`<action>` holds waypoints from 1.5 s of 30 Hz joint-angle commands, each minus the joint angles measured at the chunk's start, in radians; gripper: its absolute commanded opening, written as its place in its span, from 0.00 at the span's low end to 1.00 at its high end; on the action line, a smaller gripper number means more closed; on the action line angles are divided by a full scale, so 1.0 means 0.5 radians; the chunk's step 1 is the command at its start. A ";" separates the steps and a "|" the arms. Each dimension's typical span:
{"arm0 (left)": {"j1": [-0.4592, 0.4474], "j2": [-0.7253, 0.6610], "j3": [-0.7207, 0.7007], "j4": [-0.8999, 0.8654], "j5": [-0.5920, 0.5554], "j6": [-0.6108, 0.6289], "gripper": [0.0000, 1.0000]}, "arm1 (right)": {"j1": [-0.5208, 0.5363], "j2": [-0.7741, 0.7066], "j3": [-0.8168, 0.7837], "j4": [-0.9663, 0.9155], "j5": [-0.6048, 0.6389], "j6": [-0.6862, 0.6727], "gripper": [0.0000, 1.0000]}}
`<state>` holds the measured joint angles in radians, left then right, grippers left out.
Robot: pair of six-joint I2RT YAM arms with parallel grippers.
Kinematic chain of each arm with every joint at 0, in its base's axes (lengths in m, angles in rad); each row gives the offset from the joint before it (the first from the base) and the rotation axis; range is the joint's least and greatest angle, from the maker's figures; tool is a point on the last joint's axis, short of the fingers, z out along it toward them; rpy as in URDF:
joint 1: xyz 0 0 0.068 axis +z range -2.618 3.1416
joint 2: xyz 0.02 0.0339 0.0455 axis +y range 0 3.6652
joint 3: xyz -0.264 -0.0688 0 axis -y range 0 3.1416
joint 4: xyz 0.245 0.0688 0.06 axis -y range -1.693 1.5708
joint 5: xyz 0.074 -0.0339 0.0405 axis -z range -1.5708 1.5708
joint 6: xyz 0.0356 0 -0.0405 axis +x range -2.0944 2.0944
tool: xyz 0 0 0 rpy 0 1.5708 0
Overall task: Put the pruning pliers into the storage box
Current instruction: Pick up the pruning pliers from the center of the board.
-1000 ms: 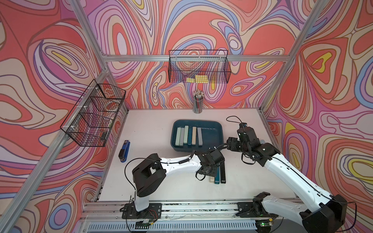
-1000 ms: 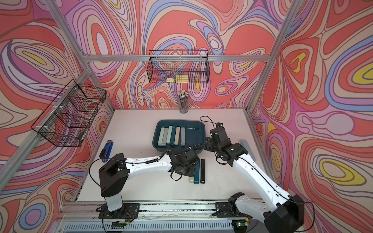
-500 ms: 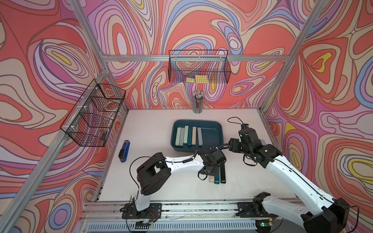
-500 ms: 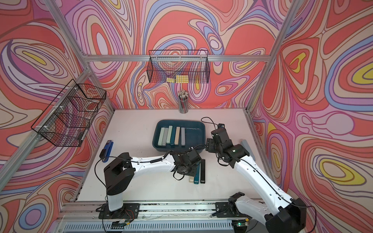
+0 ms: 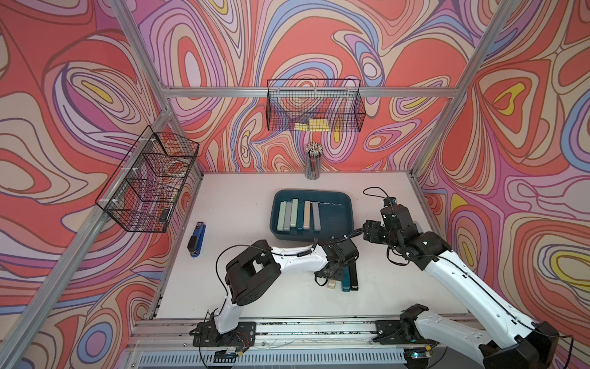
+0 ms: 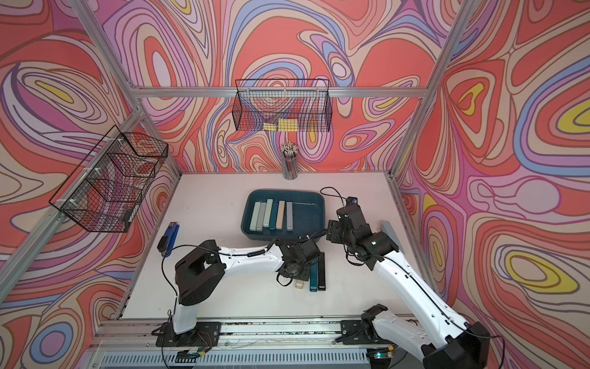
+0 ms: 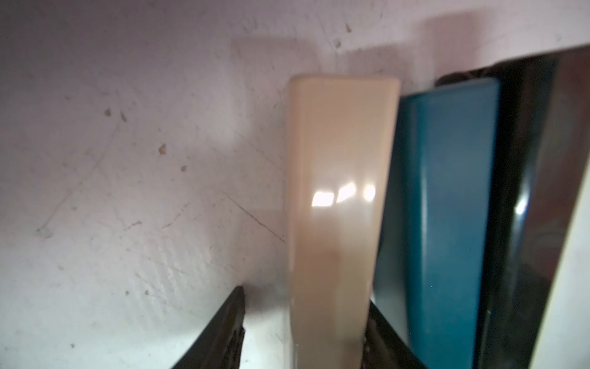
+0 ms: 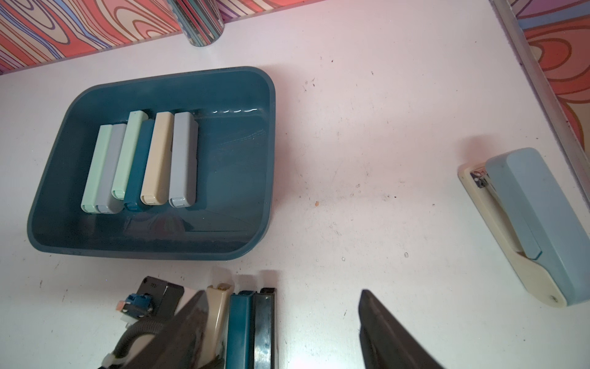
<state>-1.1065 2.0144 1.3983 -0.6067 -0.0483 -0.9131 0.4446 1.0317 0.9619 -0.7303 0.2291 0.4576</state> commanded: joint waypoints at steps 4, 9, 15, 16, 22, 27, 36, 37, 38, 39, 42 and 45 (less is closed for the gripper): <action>-0.008 0.168 0.166 -0.152 -0.099 0.003 0.52 | 0.014 -0.055 -0.051 -0.001 -0.036 0.014 0.76; -0.008 0.234 0.249 -0.199 -0.096 0.007 0.43 | 0.013 -0.071 -0.066 -0.006 -0.029 0.013 0.76; -0.008 0.220 0.262 -0.254 -0.140 0.004 0.25 | 0.014 -0.072 -0.084 0.020 -0.039 0.008 0.76; -0.008 0.217 0.265 -0.267 -0.143 0.004 0.21 | 0.015 -0.071 -0.080 0.021 -0.041 0.005 0.76; -0.008 0.148 0.265 -0.339 -0.173 -0.015 0.12 | 0.011 -0.069 -0.070 0.034 -0.050 -0.011 0.76; -0.008 0.028 0.397 -0.484 -0.233 0.046 0.13 | 0.013 -0.089 -0.037 -0.001 -0.040 -0.006 0.76; 0.061 -0.038 0.670 -0.605 -0.290 0.062 0.14 | 0.013 -0.273 0.233 -0.286 0.080 -0.031 0.76; 0.075 -0.029 0.699 -0.615 -0.290 0.069 0.14 | 0.015 -0.290 0.285 -0.323 0.108 -0.033 0.76; 0.088 -0.023 0.718 -0.618 -0.292 0.077 0.14 | 0.014 -0.306 0.328 -0.359 0.140 -0.035 0.76; 0.103 -0.019 0.734 -0.618 -0.295 0.083 0.14 | 0.011 -0.319 0.355 -0.379 0.164 -0.031 0.76; 0.170 0.001 0.803 -0.609 -0.305 0.106 0.14 | 0.014 -0.391 0.399 -0.414 0.227 -0.007 0.76; 0.233 0.047 0.914 -0.603 -0.359 0.176 0.16 | 0.014 -0.450 0.385 -0.406 0.251 0.002 0.76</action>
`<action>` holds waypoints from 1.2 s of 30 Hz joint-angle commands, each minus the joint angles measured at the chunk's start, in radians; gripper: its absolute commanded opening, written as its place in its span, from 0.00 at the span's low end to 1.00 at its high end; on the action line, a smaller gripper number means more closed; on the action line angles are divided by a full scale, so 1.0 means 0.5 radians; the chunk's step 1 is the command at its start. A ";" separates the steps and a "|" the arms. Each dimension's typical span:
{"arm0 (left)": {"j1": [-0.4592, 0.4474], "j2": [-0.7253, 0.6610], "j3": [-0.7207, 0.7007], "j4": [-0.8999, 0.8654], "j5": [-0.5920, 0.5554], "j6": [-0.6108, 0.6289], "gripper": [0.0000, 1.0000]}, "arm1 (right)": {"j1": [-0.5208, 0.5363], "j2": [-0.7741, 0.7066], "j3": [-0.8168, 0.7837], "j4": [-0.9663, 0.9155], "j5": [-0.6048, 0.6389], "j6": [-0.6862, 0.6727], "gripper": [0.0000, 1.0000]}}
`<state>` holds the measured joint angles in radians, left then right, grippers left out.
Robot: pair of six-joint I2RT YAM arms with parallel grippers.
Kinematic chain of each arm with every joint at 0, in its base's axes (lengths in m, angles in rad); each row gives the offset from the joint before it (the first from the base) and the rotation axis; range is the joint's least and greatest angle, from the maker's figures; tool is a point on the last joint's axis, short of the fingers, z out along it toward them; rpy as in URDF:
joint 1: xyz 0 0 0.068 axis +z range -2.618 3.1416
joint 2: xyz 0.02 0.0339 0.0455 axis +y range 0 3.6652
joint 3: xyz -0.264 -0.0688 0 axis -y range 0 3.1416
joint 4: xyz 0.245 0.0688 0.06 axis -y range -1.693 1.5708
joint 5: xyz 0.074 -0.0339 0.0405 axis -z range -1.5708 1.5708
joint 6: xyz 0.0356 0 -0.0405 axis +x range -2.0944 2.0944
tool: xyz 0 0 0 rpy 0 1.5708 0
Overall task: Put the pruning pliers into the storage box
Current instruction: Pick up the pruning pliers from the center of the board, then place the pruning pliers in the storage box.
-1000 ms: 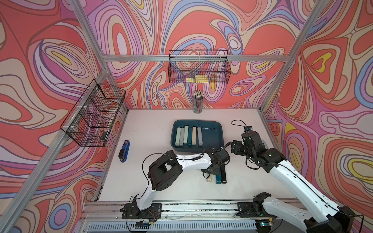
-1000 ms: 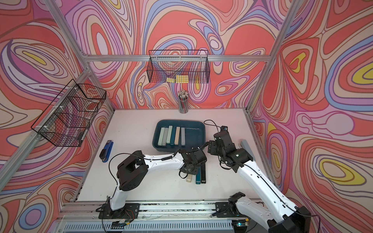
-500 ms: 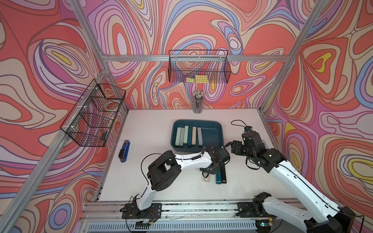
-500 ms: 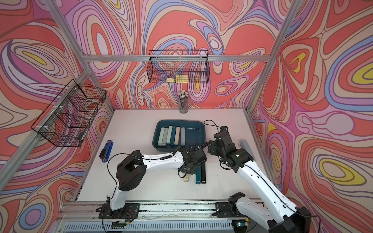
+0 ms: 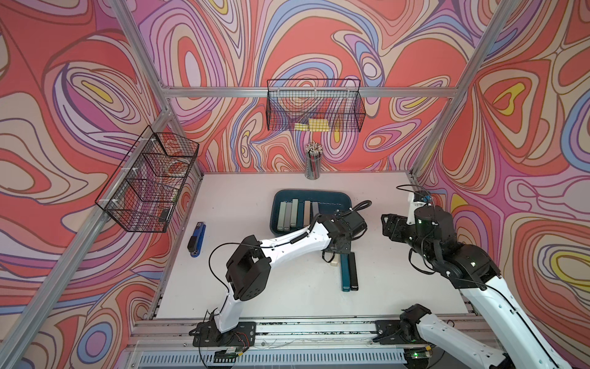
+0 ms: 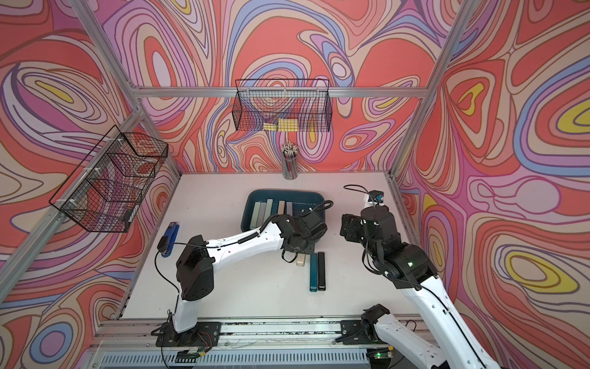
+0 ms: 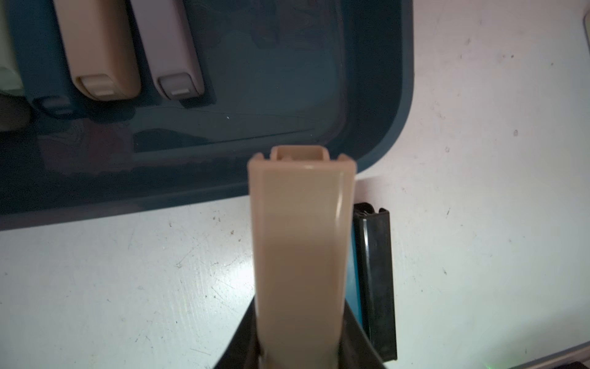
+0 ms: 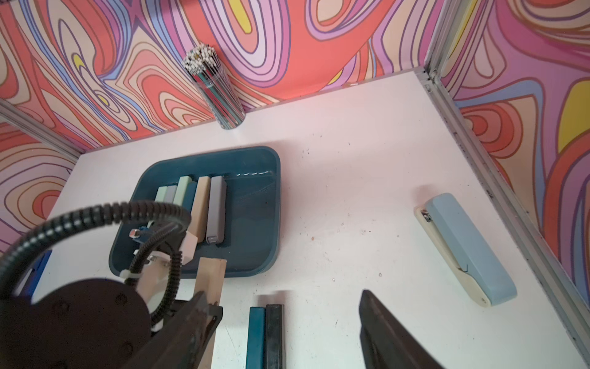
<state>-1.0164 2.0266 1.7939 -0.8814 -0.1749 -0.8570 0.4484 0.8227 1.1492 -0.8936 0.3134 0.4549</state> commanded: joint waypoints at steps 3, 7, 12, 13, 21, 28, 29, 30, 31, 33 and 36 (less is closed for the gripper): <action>0.133 0.115 0.268 -0.065 -0.111 0.148 0.16 | 0.007 -0.042 -0.025 -0.075 0.065 0.010 0.76; 0.212 0.272 0.485 -0.075 -0.082 0.250 0.17 | 0.006 -0.033 -0.072 -0.103 0.006 0.061 0.76; 0.292 0.491 0.747 -0.099 -0.050 0.294 0.18 | 0.006 -0.056 -0.126 -0.119 -0.020 0.117 0.76; 0.303 0.528 0.783 -0.096 -0.060 0.291 0.18 | 0.007 -0.054 -0.132 -0.123 -0.022 0.128 0.76; 0.412 0.706 0.842 0.048 -0.054 0.235 0.19 | 0.007 -0.012 -0.108 -0.136 0.003 0.142 0.76; 0.483 0.851 0.877 0.128 0.006 0.251 0.20 | 0.005 0.059 -0.142 -0.074 -0.053 0.142 0.76; 0.489 0.876 0.896 0.120 0.001 0.251 0.20 | 0.007 0.075 -0.145 -0.066 -0.066 0.137 0.76; 0.490 0.891 0.905 0.121 -0.011 0.251 0.20 | 0.006 0.090 -0.148 -0.059 -0.076 0.134 0.76; 0.493 0.902 0.910 0.124 -0.020 0.248 0.20 | 0.006 0.102 -0.149 -0.055 -0.086 0.131 0.76; 0.494 0.919 0.910 0.130 -0.045 0.235 0.20 | 0.006 0.124 -0.154 -0.045 -0.111 0.127 0.75; 0.499 0.940 0.916 0.136 -0.060 0.226 0.21 | 0.007 0.131 -0.177 -0.026 -0.112 0.126 0.75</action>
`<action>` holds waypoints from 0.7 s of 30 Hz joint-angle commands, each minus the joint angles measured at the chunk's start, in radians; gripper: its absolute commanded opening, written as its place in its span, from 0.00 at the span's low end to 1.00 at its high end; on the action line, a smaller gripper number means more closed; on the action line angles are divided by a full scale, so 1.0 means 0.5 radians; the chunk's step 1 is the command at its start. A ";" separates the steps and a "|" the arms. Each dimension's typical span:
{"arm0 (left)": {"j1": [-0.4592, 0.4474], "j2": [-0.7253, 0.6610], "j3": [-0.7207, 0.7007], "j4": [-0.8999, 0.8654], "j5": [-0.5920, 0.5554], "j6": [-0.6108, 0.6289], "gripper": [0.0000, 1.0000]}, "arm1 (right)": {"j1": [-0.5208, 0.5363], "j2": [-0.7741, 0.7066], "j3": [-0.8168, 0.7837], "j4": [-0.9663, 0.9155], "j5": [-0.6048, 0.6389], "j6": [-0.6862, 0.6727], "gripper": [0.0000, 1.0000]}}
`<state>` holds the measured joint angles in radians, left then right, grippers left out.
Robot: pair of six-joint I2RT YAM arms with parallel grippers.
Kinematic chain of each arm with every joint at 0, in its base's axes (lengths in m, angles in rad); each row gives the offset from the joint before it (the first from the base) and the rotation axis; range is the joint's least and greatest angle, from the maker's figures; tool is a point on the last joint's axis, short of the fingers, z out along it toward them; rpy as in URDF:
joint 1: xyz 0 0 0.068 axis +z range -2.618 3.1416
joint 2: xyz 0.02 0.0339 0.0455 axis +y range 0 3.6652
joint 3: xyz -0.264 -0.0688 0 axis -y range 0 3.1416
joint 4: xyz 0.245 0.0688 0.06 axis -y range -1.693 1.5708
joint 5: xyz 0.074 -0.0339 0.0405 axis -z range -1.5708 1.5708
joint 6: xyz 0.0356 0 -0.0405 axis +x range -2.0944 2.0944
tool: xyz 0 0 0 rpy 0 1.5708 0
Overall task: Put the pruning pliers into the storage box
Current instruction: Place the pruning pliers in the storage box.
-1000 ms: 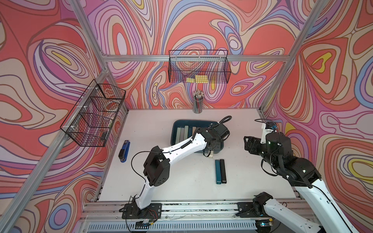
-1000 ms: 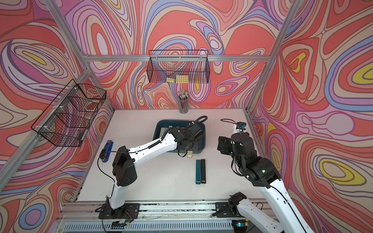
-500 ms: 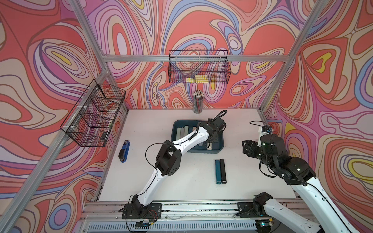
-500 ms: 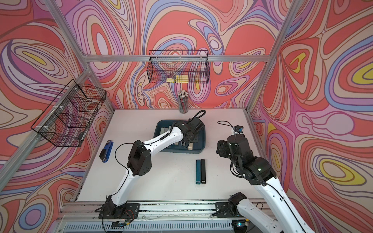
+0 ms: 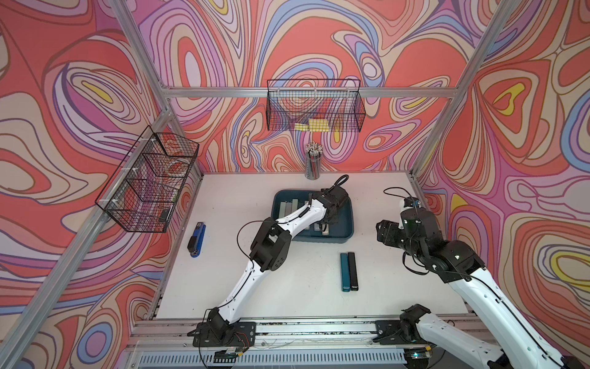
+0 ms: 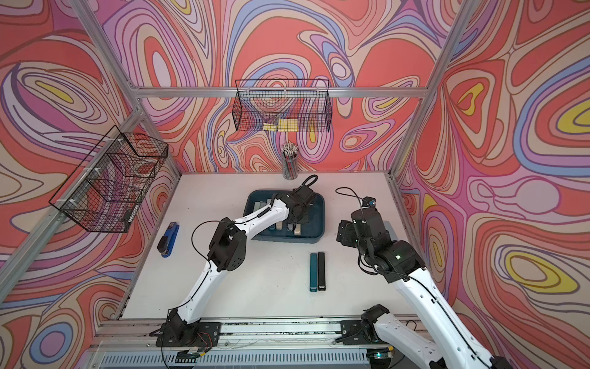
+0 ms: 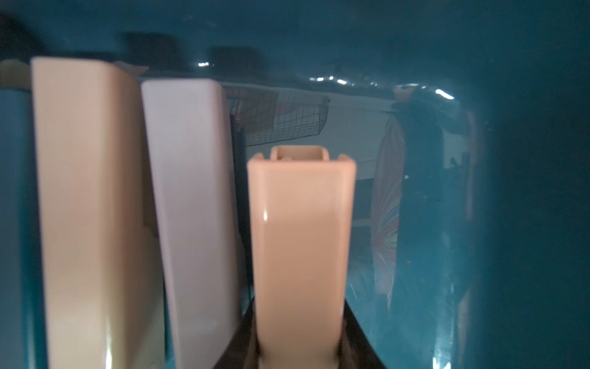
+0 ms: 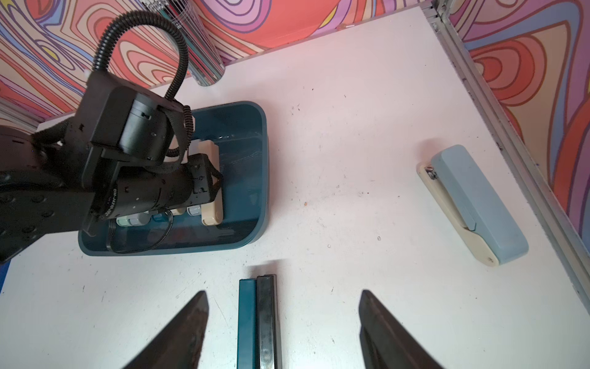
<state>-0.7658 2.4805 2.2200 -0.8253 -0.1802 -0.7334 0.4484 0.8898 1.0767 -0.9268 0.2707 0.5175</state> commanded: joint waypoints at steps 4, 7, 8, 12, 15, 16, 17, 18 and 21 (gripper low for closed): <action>0.004 0.061 0.074 0.019 -0.095 -0.012 0.21 | 0.007 0.002 -0.069 0.080 -0.038 0.014 0.75; 0.010 0.073 0.078 -0.002 -0.152 -0.012 0.22 | 0.007 0.023 -0.086 0.098 -0.055 0.016 0.75; 0.012 0.073 0.077 -0.010 -0.170 -0.007 0.22 | 0.006 0.030 -0.088 0.101 -0.058 0.014 0.75; 0.019 0.080 0.081 -0.051 -0.221 0.020 0.22 | 0.007 0.044 -0.096 0.118 -0.065 0.004 0.75; 0.025 0.093 0.081 -0.070 -0.238 0.040 0.23 | 0.008 0.046 -0.109 0.136 -0.071 0.009 0.75; 0.028 0.096 0.080 -0.075 -0.241 0.043 0.23 | 0.007 0.049 -0.113 0.139 -0.072 0.012 0.75; 0.031 0.095 0.078 -0.078 -0.239 0.046 0.23 | 0.006 0.051 -0.116 0.143 -0.077 0.015 0.75; 0.034 0.097 0.078 -0.077 -0.233 0.049 0.23 | 0.005 0.052 -0.120 0.147 -0.079 0.019 0.75; 0.034 0.087 0.079 -0.077 -0.215 0.058 0.25 | 0.005 0.057 -0.131 0.158 -0.084 0.030 0.75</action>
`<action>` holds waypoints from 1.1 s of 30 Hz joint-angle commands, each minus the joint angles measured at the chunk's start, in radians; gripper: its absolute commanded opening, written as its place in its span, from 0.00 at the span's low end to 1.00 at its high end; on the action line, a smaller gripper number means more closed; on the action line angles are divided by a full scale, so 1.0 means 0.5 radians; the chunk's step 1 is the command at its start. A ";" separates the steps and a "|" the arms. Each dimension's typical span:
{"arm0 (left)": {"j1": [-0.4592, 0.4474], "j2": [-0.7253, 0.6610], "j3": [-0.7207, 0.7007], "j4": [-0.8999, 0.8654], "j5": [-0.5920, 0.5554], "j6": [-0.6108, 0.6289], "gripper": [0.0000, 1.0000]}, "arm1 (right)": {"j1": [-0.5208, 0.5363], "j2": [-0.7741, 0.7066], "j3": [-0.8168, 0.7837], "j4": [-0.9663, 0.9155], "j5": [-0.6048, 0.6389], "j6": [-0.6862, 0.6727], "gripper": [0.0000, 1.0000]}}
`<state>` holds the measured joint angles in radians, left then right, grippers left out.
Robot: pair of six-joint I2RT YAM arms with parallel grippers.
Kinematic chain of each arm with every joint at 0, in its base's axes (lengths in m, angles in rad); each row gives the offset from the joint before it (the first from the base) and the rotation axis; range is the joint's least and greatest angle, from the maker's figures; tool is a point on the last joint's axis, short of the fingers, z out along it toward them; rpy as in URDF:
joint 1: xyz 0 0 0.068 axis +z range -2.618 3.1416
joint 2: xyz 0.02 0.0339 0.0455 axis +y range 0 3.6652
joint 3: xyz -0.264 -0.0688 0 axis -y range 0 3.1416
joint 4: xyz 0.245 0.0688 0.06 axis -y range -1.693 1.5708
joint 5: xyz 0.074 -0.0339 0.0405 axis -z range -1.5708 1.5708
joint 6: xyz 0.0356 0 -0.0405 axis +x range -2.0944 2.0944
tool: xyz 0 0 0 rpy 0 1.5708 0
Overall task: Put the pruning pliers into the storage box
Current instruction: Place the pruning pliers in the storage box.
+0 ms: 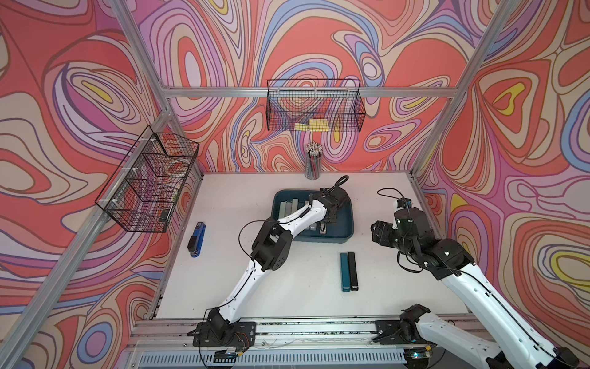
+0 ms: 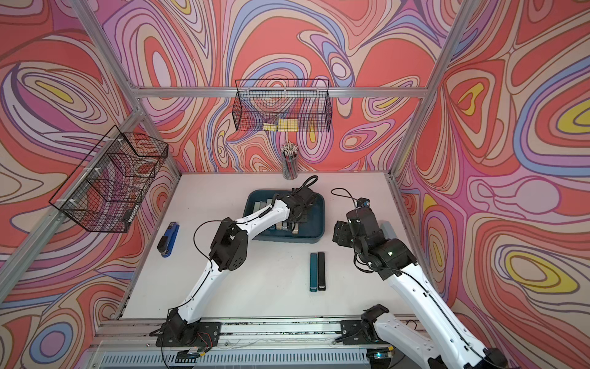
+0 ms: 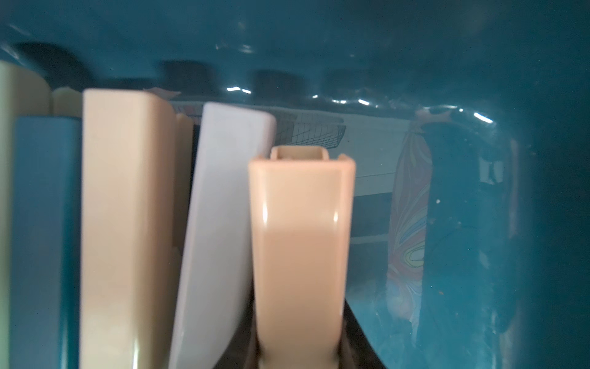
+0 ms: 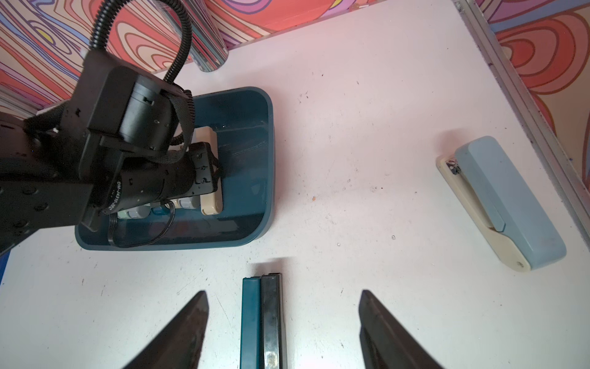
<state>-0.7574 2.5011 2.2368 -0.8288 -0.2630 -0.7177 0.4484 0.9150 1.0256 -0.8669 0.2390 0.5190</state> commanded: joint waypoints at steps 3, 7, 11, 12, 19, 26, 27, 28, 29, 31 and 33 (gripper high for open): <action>0.018 0.025 0.044 -0.062 -0.033 0.033 0.29 | 0.006 0.013 -0.027 0.043 -0.015 0.035 0.75; 0.018 -0.020 0.041 -0.055 -0.014 0.033 0.41 | 0.005 0.014 -0.038 0.049 -0.010 0.035 0.75; 0.018 -0.070 0.039 -0.066 0.059 0.023 0.44 | 0.007 0.007 -0.032 0.036 0.012 0.039 0.76; 0.018 -0.084 0.038 -0.082 0.060 0.018 0.44 | 0.006 0.002 -0.032 0.032 0.013 0.039 0.75; 0.007 -0.377 -0.154 -0.088 0.028 -0.005 0.46 | 0.006 -0.034 -0.023 0.013 0.028 0.034 0.75; -0.034 -0.771 -0.465 -0.142 -0.046 0.038 0.47 | 0.007 -0.062 -0.008 -0.007 0.055 0.023 0.75; -0.045 -0.835 -0.536 -0.148 -0.041 0.042 0.47 | 0.006 -0.063 -0.006 -0.009 0.059 0.023 0.75; -0.055 -0.900 -0.604 -0.154 -0.036 0.040 0.48 | 0.006 -0.063 0.002 -0.011 0.064 0.020 0.75; -0.067 -0.958 -0.668 -0.159 -0.033 0.032 0.48 | 0.005 -0.063 0.004 -0.012 0.068 0.015 0.75; -0.110 -1.102 -0.853 -0.110 0.017 0.015 0.48 | 0.007 -0.060 0.013 -0.007 0.080 0.001 0.75; -0.167 -1.217 -1.017 -0.069 0.065 -0.016 0.49 | 0.008 -0.048 0.027 -0.003 0.092 -0.015 0.75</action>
<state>-0.8062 1.9350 1.8053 -0.8524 -0.2520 -0.7094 0.4484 0.8928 1.0203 -0.8646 0.2584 0.5282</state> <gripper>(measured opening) 0.481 0.753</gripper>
